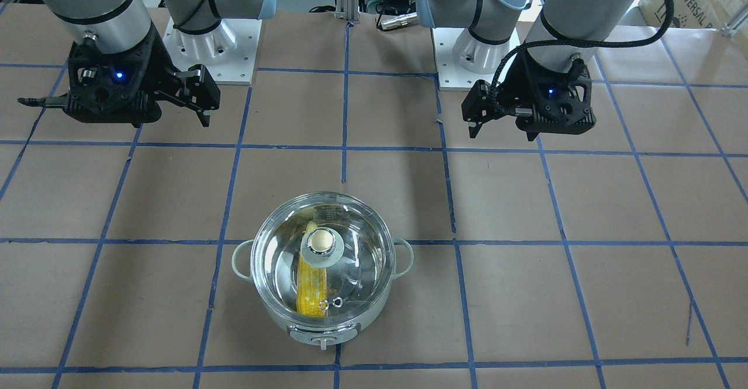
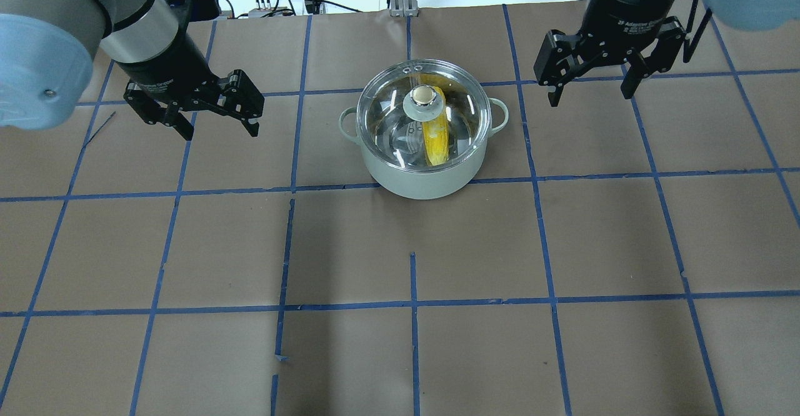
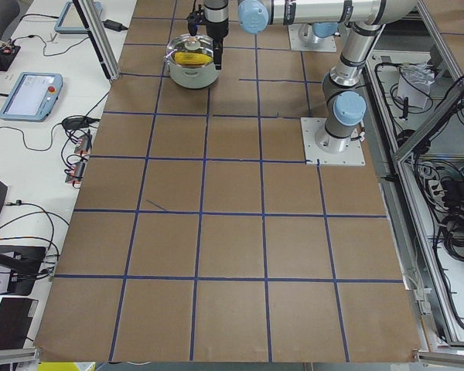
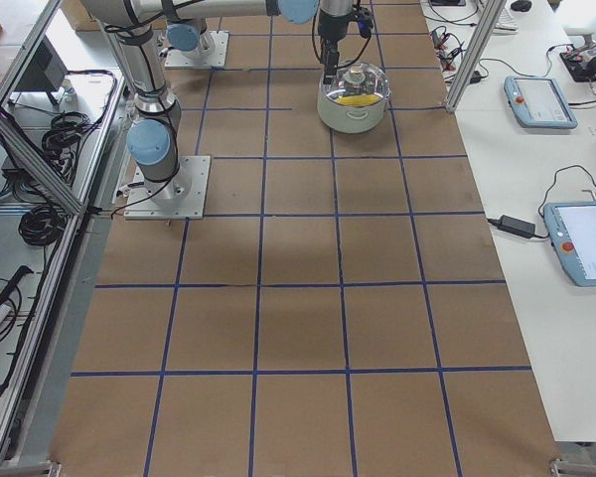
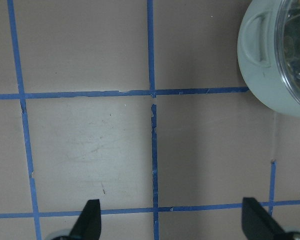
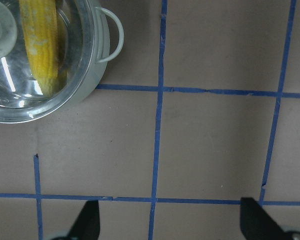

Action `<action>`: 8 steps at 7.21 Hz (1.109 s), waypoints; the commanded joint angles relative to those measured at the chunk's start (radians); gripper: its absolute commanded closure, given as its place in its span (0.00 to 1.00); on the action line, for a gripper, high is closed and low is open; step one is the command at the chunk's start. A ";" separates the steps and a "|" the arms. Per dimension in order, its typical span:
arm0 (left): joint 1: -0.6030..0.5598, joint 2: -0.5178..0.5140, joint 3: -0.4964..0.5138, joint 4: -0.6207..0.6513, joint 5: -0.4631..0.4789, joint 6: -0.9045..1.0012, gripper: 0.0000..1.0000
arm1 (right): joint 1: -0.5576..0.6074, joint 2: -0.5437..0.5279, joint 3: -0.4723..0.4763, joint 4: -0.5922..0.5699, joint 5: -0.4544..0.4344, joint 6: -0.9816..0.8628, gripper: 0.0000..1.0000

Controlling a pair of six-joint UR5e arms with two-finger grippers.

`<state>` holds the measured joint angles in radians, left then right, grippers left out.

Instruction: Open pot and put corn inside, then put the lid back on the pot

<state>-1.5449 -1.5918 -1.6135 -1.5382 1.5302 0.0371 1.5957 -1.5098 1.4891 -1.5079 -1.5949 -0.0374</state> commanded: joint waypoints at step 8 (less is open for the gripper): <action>0.009 0.044 -0.002 -0.025 0.015 0.009 0.00 | 0.013 0.059 -0.101 0.069 0.001 -0.019 0.00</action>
<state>-1.5359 -1.5530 -1.6111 -1.5623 1.5456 0.0450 1.6098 -1.4525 1.3878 -1.4399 -1.5951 -0.0564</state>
